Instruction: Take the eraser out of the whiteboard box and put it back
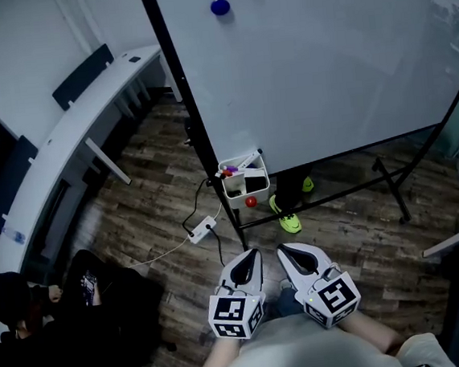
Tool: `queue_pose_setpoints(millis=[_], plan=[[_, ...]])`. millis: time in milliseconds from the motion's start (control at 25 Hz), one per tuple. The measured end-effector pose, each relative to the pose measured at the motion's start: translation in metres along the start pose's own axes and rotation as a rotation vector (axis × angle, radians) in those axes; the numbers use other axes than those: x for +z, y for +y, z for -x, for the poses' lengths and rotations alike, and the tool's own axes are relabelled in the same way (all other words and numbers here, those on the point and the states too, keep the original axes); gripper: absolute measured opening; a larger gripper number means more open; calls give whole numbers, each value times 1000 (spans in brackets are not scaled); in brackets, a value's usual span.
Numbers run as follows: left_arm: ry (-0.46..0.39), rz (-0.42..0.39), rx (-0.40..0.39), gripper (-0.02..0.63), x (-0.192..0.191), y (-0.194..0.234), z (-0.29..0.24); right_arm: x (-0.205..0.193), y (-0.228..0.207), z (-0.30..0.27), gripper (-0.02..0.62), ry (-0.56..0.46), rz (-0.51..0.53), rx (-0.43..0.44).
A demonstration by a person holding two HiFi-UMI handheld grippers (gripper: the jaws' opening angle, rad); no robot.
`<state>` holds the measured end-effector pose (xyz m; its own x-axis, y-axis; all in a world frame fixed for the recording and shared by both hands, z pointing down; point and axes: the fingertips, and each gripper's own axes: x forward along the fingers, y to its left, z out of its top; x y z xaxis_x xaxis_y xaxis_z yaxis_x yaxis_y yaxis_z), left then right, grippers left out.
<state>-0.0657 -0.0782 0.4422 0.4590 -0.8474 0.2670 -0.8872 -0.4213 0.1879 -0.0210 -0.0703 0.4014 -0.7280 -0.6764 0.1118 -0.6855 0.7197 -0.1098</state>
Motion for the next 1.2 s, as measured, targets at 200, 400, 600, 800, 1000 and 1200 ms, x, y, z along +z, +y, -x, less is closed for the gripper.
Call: queue_pose_setpoints(millis=[200,400,600,800,1000,1200], plan=[[-15,7,26,0,13,9,-19,6,-20,-17,6,3,7,21],[-31,16,54,0,24,19,-41,12,-45,-36,6,-1,10,38],[-37,24,85,0,31,30,-60,16,-63,-55,6,-2,15,67],[-45,37,108,0,36,39,-77,17,-82,-71,6,2,20,84],[-53,43,131,0,39,48,-92,18,-98,-84,6,1,25,97],[-64,45,160,0,43,58,-102,21,-110,-99,6,-7,31,117]])
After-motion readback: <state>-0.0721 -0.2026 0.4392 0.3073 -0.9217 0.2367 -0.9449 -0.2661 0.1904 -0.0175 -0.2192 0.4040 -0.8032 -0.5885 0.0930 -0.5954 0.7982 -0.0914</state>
